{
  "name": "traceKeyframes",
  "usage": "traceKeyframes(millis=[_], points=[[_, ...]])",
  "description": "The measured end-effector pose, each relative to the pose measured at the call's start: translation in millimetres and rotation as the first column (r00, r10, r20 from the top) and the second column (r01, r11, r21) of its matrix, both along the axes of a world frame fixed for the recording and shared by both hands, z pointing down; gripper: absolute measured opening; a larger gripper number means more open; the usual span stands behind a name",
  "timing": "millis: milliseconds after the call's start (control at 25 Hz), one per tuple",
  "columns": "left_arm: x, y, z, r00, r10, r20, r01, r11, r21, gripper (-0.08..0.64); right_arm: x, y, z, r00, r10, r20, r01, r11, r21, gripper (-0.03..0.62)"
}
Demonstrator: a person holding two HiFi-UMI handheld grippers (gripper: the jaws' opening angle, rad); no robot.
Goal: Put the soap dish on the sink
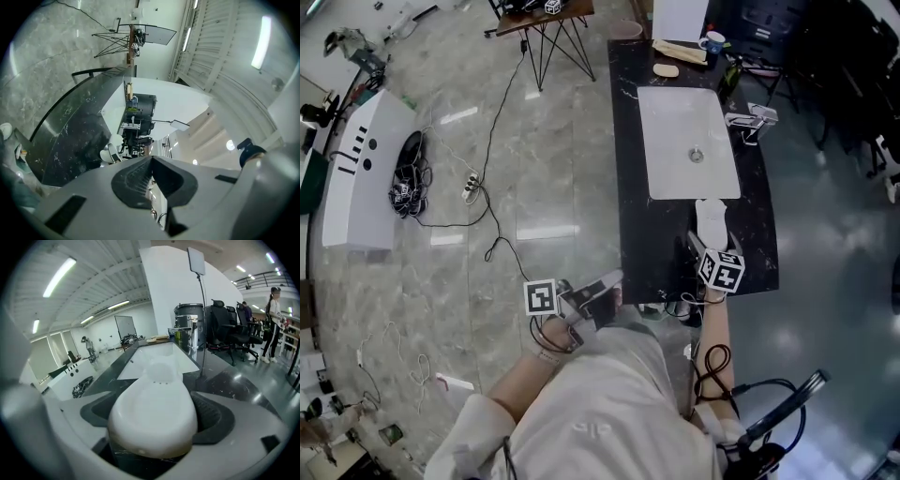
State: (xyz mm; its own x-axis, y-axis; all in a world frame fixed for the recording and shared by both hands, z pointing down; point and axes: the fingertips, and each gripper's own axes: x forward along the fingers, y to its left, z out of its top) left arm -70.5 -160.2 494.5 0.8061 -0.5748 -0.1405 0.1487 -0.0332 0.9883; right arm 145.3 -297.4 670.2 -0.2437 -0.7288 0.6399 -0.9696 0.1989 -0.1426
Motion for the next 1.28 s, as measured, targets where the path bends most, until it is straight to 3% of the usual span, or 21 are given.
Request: traceKeyframes(millis=[280, 1280], points=[[-14, -8, 9, 1.000, -0.014, 0.001, 0.014, 1.000, -0.023, 0.007, -17, -8, 8, 0.987, -0.059, -0.149, 0.054, 0.998, -0.038, 0.468], [-29, -25, 17, 1.000, -0.007, -0.021, 0.006, 0.999, -0.037, 0.006, -24, -15, 12, 0.989, -0.036, -0.142, 0.029, 0.998, -0.047, 0.468]])
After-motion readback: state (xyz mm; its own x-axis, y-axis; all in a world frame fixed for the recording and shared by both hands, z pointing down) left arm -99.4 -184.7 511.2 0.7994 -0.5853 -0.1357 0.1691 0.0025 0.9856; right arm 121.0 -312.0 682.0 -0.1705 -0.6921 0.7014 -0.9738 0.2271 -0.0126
